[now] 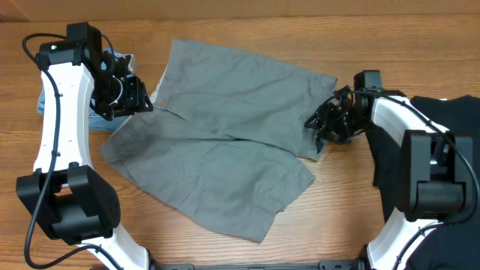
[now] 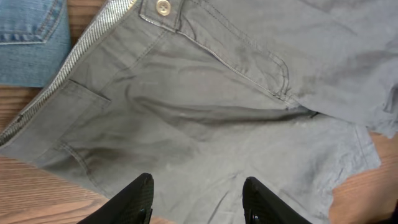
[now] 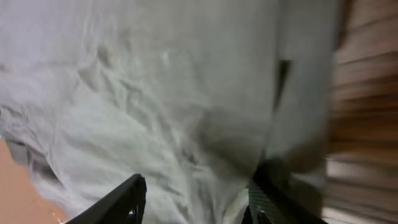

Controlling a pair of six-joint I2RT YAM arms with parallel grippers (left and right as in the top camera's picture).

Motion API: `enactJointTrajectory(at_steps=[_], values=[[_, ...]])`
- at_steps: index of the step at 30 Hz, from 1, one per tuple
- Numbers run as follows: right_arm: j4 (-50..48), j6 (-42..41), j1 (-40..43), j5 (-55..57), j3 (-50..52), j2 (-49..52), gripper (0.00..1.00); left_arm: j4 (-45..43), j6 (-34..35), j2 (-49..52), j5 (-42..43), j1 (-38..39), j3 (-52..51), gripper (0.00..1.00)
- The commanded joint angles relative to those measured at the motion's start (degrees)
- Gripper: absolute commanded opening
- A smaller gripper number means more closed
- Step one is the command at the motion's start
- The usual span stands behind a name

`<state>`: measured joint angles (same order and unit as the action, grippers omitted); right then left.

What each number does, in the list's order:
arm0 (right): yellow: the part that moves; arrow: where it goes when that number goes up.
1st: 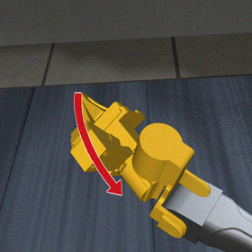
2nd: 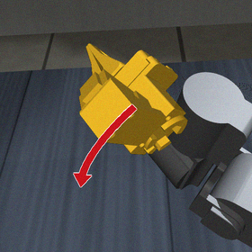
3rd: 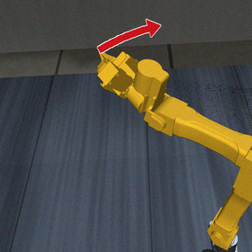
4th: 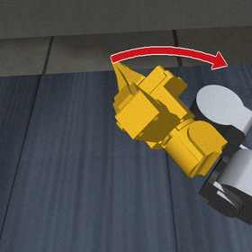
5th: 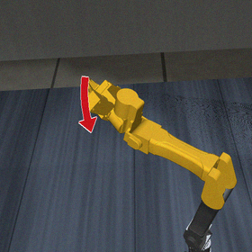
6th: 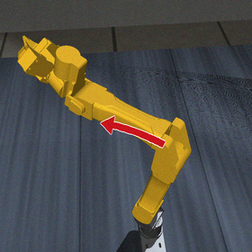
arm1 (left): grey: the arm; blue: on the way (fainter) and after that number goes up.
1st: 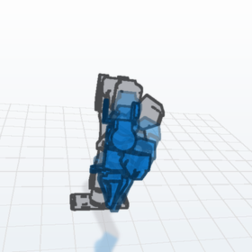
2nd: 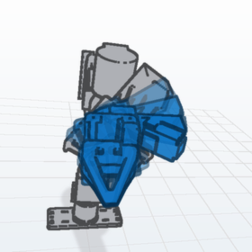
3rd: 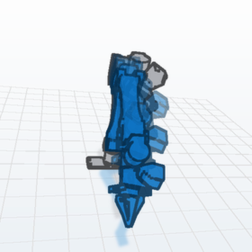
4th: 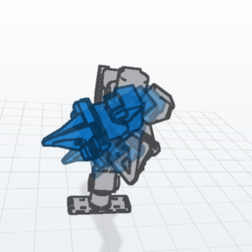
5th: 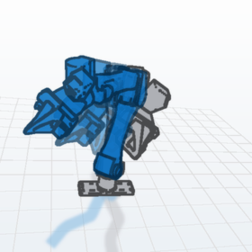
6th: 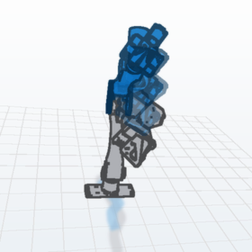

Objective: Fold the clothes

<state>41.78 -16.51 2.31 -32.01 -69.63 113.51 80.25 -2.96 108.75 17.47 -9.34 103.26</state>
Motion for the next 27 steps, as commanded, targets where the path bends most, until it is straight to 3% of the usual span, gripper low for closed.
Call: enactJointTrajectory(at_steps=[1,8,9,12,19,22,25,27], values=[[-0.98,0.09,1.95,5.86,0.20,-0.02,0.58,0.20,-0.68,-1.38,1.64,0.44,0.13,0.50],[-8.41,0.46,-0.02,-0.24,0.46,-0.02,0.56,0.33,-0.68,-1.38,1.66,0.44,0.13,0.50],[-9.25,0.48,-0.35,-0.28,0.57,-0.02,0.54,0.50,-0.68,-1.38,1.66,0.44,0.13,0.50],[-9.88,3.43,-0.37,-7.26,0.57,-0.02,0.35,0.94,-0.68,-1.38,1.64,0.46,0.13,0.50],[-9.40,10.73,1.68,-27.02,0.55,-1.01,0.22,0.94,-0.68,-1.38,1.66,0.46,0.13,0.50],[-6.78,10.49,2.32,-25.79,0.50,-1.44,0.18,0.96,-0.68,-1.38,1.66,0.46,0.13,0.49],[-1.44,7.54,3.21,-15.87,0.50,-1.46,0.06,0.98,-0.68,-1.38,1.66,0.50,0.13,0.50],[0.66,4.63,3.52,-7.56,0.50,-1.46,0.04,0.96,-0.68,-1.38,1.64,0.55,0.13,0.50]])
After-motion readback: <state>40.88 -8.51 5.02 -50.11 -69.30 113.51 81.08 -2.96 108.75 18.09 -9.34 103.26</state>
